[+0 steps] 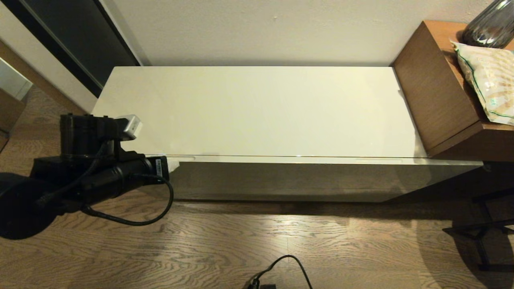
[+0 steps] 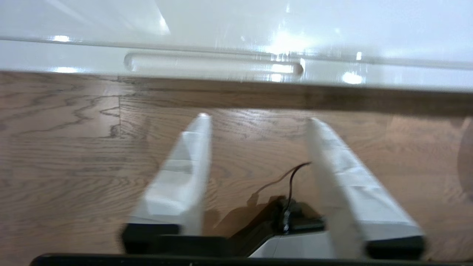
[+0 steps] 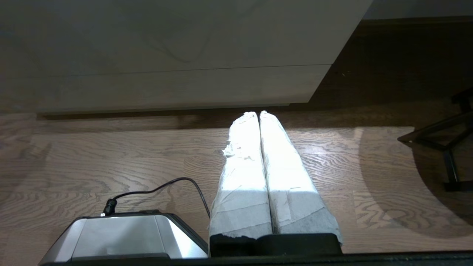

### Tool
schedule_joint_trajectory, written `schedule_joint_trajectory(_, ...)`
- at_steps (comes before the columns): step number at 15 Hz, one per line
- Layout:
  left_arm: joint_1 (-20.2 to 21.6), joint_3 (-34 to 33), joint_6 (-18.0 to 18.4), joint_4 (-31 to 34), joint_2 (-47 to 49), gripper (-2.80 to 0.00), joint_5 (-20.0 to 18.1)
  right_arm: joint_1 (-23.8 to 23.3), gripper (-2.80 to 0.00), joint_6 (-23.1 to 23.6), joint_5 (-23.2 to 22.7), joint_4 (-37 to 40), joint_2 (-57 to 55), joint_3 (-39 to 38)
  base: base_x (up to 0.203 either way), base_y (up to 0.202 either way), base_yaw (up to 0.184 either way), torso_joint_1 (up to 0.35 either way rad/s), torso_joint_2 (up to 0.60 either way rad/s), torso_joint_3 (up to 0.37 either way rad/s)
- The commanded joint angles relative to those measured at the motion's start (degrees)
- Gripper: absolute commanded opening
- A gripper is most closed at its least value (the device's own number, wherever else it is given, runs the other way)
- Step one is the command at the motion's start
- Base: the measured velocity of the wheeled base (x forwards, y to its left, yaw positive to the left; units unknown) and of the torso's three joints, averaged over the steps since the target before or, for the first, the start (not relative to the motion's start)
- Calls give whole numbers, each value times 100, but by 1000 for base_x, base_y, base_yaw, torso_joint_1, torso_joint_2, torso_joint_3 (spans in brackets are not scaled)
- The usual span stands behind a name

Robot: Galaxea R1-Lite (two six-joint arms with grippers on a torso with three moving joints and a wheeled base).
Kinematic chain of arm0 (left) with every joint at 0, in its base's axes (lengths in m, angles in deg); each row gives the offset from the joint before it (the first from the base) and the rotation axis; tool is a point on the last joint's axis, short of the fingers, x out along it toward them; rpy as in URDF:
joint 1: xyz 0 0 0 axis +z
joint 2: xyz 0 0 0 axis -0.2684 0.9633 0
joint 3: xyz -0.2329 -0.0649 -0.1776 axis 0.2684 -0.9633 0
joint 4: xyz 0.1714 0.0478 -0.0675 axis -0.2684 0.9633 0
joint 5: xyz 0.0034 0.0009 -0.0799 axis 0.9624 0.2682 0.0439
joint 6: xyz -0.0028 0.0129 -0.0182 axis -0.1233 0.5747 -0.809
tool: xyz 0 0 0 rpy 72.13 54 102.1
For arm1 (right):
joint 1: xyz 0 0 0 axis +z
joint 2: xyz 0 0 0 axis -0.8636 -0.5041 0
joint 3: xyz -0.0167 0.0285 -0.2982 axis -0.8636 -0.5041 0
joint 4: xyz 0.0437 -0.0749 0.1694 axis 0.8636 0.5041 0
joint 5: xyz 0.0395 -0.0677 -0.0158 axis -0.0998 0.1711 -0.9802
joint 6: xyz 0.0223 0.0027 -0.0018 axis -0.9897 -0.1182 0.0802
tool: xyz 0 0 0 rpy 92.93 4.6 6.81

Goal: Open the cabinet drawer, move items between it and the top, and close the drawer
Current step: Open the drawer

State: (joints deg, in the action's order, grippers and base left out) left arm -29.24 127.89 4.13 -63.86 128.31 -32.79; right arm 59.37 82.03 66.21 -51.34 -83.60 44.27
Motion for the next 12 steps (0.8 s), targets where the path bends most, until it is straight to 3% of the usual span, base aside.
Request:
schedule_joint_trajectory(1, -5, 123, -73, -118, 256, -280, 72, 0, -280, 0, -1, -2, -7, -1, 0, 0, 0, 0, 0, 0)
schedule_joint_trajectory(8, -87, 101, -13, -1088, 947, -280, 596, 0, -280, 0, -1, -2, 0, 8, 0, 0, 0, 0, 0, 0)
schedule_joint_trajectory(12, -84, 185, -12, -1131, 1065, -280, 636, 0, -280, 0, -1, -2, -7, 8, 0, 0, 0, 0, 0, 0)
